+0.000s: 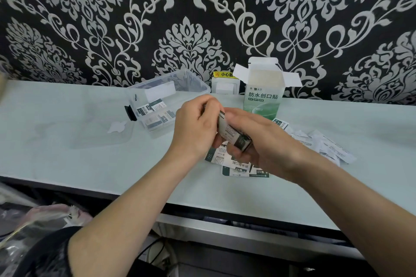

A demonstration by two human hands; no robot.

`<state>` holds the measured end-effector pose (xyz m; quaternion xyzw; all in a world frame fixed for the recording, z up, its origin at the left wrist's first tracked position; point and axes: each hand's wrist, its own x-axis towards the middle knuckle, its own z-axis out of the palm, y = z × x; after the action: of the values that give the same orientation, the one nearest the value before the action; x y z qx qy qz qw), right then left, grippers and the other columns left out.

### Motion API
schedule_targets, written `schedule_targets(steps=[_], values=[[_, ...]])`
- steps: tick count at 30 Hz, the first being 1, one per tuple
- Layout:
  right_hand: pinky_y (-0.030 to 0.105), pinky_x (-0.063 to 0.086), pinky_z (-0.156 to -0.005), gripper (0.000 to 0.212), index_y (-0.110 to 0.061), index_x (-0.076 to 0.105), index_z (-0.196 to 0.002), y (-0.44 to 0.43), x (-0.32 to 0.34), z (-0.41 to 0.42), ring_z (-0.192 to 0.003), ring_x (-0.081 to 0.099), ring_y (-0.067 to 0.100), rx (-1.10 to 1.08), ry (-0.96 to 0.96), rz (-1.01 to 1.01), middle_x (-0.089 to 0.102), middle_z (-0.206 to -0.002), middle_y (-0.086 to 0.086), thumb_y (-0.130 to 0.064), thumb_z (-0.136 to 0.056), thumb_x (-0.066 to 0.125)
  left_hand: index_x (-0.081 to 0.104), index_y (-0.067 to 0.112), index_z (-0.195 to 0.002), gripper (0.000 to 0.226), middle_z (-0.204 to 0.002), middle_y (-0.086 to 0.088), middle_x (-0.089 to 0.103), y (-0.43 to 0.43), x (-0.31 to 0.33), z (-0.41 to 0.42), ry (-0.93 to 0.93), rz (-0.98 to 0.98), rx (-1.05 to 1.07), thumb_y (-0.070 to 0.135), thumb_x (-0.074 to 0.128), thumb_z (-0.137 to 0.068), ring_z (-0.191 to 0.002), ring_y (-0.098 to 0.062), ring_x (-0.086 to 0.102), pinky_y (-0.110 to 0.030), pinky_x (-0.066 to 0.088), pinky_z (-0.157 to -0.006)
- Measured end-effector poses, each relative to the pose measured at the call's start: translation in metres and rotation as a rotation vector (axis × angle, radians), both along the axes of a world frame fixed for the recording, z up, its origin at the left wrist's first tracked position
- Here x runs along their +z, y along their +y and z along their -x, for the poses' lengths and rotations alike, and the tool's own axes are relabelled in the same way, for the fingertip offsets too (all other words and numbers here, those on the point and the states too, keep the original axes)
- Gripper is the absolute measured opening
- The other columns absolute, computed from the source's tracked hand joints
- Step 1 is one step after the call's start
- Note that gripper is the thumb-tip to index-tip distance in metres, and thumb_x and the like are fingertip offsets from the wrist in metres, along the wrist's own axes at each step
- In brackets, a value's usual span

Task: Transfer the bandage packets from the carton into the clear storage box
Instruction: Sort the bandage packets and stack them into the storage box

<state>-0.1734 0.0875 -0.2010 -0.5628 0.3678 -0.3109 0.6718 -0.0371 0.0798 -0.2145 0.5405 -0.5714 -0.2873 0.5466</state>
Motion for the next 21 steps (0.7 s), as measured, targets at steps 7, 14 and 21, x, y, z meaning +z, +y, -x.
schedule_targets(steps=[7,14,21], values=[[0.024,0.027,-0.054,0.034,-0.008,0.056,-0.12,0.001,-0.008,-0.002,-0.056,0.04,0.014,-0.045,-0.074,-0.087,0.064,-0.083,0.012,-0.033,-0.103,0.04,0.058,-0.003,-0.067,0.026,-0.049,-0.009,0.047,0.003,0.005,0.0,-0.083,0.105,0.107,0.006,0.048,-0.089,-0.04,-0.01,0.039,-0.018,0.031,-0.036],[0.032,0.054,-0.064,0.026,-0.01,0.046,-0.107,0.004,-0.004,-0.003,-0.073,0.069,0.024,-0.062,0.1,0.08,0.068,-0.095,0.016,-0.031,-0.095,0.056,0.047,0.015,-0.056,0.026,-0.047,0.004,0.046,-0.004,0.001,-0.007,-0.282,0.141,0.179,0.023,0.05,-0.08,-0.05,-0.01,0.04,-0.027,0.035,-0.049],[0.04,0.06,-0.059,0.013,-0.017,0.055,-0.096,-0.001,-0.006,-0.004,-0.058,0.071,0.023,-0.273,0.285,0.323,0.071,-0.086,0.017,-0.005,-0.095,0.055,0.063,0.014,-0.069,0.038,-0.054,0.005,0.055,-0.016,0.009,-0.015,-0.225,-0.217,-0.01,0.036,0.043,-0.093,-0.054,-0.018,0.048,-0.031,0.037,-0.053]])
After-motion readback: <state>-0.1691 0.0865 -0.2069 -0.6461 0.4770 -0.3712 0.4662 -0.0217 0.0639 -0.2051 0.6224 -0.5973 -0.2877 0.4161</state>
